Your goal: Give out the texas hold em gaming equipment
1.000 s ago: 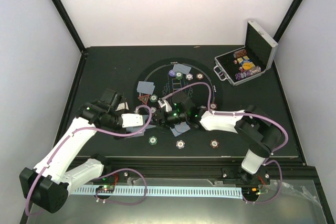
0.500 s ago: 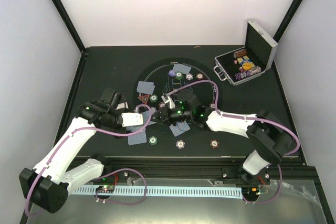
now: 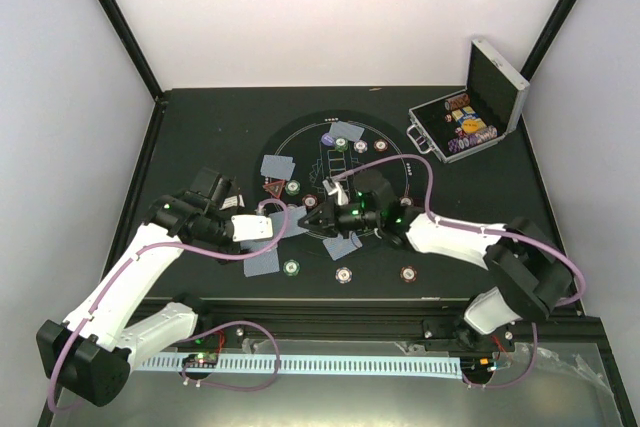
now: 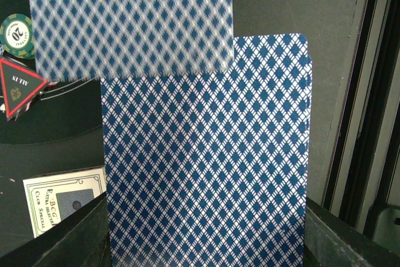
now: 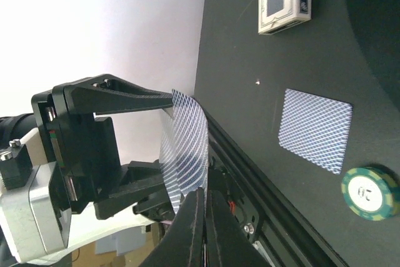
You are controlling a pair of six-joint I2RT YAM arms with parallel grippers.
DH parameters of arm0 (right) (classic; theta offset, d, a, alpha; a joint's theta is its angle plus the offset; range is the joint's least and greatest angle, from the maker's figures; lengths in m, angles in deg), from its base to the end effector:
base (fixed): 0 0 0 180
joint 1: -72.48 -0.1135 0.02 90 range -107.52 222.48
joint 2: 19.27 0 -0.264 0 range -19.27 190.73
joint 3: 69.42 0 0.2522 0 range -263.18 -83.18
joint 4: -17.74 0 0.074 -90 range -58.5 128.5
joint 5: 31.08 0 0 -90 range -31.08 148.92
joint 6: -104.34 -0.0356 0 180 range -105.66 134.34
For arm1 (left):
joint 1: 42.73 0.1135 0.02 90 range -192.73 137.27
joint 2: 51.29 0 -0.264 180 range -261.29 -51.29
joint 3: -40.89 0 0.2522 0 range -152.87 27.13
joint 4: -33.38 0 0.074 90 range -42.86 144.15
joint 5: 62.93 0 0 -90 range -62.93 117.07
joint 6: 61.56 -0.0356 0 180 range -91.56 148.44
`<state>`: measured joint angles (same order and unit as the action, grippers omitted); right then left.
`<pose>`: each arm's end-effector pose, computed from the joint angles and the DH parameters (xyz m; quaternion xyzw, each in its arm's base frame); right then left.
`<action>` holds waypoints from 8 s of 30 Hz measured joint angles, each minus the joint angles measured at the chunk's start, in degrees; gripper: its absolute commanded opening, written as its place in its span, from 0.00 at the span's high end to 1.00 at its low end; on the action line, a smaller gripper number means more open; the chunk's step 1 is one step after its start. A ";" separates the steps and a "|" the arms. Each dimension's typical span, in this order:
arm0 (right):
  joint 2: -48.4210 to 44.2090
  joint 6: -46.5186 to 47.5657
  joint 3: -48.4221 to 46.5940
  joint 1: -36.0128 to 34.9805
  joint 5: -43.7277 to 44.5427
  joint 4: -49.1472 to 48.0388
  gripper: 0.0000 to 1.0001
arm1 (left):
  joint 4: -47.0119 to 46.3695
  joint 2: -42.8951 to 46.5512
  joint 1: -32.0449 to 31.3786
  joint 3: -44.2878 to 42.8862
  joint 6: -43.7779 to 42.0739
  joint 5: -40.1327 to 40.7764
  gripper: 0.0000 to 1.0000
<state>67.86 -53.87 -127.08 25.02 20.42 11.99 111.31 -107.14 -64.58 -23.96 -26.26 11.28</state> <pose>0.1998 0.2505 0.2121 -0.0349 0.8101 0.5839 0.0411 0.1447 -0.0685 0.2704 0.6229 0.7489 -0.0783 0.2119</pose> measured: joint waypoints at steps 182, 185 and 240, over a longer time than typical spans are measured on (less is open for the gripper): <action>48.65 56.26 -78.12 7.85 81.53 85.29 0.99 | 3.34 0.72 0.00 -2.03 -0.13 -1.29 0.98; 51.45 55.63 -79.30 6.49 82.18 88.02 0.99 | 3.32 0.72 0.00 -2.03 -0.13 -1.29 0.99; 1.88 15.28 -8.28 0.42 1.68 20.37 0.20 | 3.32 -0.02 0.00 -2.19 -0.13 -1.05 0.99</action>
<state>69.74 -38.59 -135.36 25.43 22.10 32.36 114.63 -107.16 -64.58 -26.15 -26.39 10.23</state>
